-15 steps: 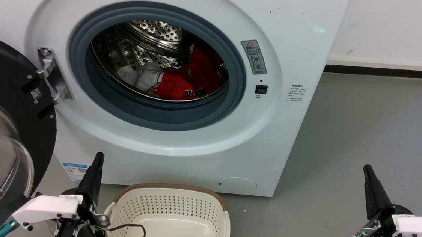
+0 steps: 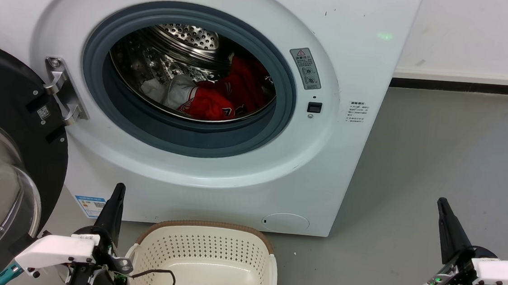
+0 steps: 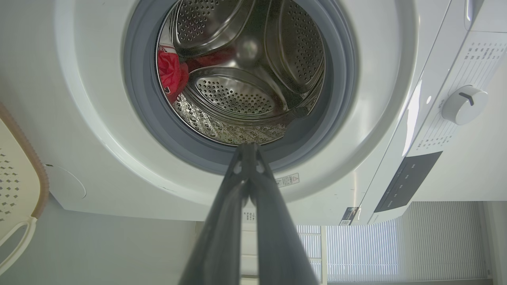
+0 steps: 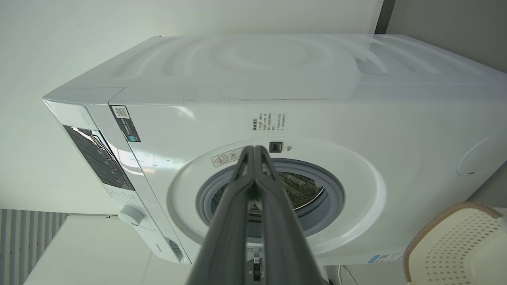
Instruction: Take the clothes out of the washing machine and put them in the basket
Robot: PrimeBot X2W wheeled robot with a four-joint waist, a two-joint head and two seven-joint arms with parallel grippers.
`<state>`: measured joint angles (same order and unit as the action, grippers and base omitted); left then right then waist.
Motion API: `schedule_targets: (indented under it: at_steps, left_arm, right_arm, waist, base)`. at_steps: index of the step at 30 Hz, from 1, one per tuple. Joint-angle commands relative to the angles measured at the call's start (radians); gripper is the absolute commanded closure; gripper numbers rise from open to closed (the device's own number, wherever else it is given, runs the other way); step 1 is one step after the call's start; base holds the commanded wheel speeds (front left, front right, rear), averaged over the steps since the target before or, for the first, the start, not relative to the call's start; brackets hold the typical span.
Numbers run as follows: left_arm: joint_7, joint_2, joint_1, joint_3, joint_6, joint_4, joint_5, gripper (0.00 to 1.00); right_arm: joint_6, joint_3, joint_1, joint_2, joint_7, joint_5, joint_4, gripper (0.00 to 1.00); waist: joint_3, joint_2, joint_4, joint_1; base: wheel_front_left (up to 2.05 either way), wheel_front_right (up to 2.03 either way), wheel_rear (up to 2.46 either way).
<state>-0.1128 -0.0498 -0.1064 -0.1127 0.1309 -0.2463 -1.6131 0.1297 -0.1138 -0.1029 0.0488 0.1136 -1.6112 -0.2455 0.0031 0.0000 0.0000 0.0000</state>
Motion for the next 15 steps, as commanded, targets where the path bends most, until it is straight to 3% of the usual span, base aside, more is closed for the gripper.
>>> schedule_targets:
  at_steps: [1,14,15]
  left_arm:
    - [-0.001,-0.002,-0.006,-0.003,0.002,0.001,0.002,1.0]
    - [-0.001,-0.002,-0.006,-0.003,0.002,0.001,0.002,1.0]
    - [0.0,0.0,0.0,0.0,0.0,0.0,0.0,0.0]
  right_arm:
    - [0.004,0.0,-0.015,0.004,0.0,-0.003,-0.001,1.0]
    - [0.004,0.0,-0.015,0.004,0.0,-0.003,-0.001,1.0]
    - [0.0,0.0,0.0,0.0,0.0,0.0,0.0,0.0]
  waist:
    - [0.0,0.0,0.0,0.0]
    - [0.0,0.0,0.0,0.0]
    - [0.0,0.0,0.0,0.0]
  base:
    - [0.0,0.0,0.0]
    - [0.0,0.0,0.0]
    - [0.0,0.0,0.0]
